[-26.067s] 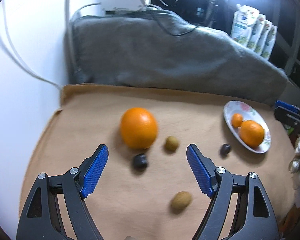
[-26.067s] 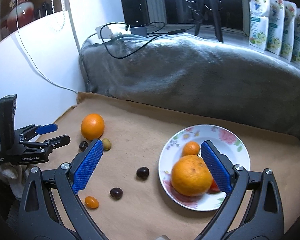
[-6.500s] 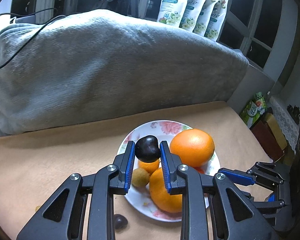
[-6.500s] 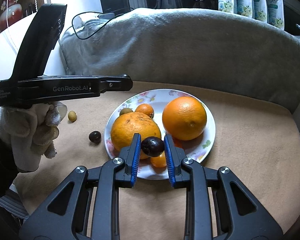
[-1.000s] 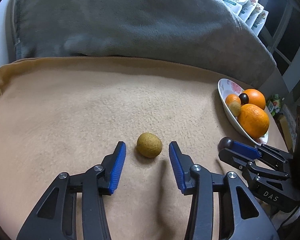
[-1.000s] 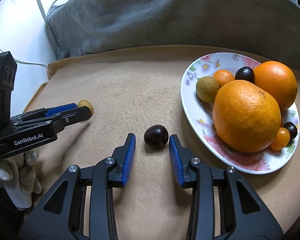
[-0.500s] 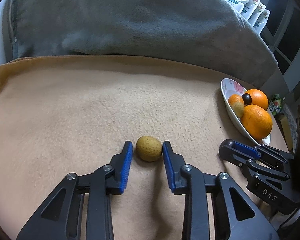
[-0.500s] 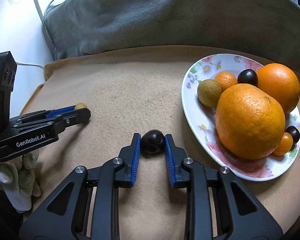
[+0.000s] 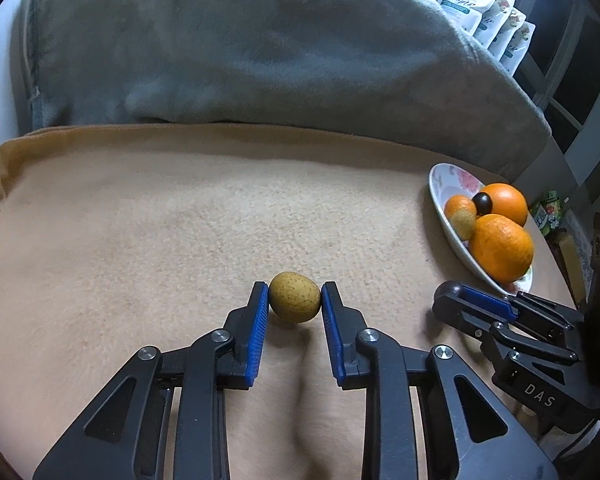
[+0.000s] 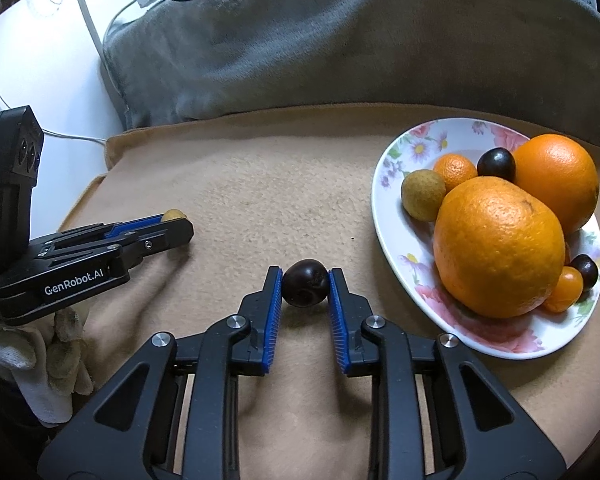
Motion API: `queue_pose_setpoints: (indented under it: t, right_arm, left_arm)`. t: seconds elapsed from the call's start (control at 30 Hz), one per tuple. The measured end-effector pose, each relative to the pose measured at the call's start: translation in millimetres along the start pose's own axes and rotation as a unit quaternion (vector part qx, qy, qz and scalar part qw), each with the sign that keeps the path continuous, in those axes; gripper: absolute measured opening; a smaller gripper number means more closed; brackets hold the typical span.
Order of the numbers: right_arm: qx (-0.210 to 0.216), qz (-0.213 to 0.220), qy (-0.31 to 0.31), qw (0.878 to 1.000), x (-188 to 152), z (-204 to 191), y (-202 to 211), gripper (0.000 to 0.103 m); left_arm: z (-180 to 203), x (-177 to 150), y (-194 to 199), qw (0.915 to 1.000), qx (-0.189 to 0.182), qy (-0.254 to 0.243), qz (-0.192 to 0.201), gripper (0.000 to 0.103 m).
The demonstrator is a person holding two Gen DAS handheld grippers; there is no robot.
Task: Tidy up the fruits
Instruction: 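Carry the olive-brown fruit and dark purple fruit over the white plate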
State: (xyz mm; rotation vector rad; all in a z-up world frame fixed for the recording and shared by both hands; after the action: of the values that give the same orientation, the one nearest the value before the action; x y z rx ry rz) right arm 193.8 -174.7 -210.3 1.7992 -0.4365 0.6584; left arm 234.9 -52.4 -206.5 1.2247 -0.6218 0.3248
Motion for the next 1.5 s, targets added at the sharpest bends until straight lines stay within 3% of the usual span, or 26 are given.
queue_pose_setpoints:
  t: [0.5,0.93,1.5]
  right_arm:
    - [0.013,0.036,0.006,0.999,3,14,49,0.024]
    - [-0.001,0.064,-0.004,0.998,8,60,87,0.024]
    - [-0.018,0.076,-0.019,0.997,18,110,94,0.024]
  left_arm:
    - [36,10,24,0.9995,-0.008,-0.016,0.025,0.025]
    - [96,37,12,0.9979,-0.028,-0.046,0.036,0.025]
    - [151,65,-12,0.9949,-0.045,-0.084,0.034,0.025]
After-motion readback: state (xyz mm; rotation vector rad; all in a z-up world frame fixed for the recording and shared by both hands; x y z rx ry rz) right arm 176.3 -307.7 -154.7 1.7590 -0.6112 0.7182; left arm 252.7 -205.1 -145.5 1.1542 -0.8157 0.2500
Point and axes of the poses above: each gripper's, at about its wrist camera, not at the fingertips, and y roughly against the way its jaws point, z to its right, x to its top, the point moved 8 cm from there along -y, roughly the way its jaws point, and after that the axes turned 4 degrees about x, right-handed, at the moved point
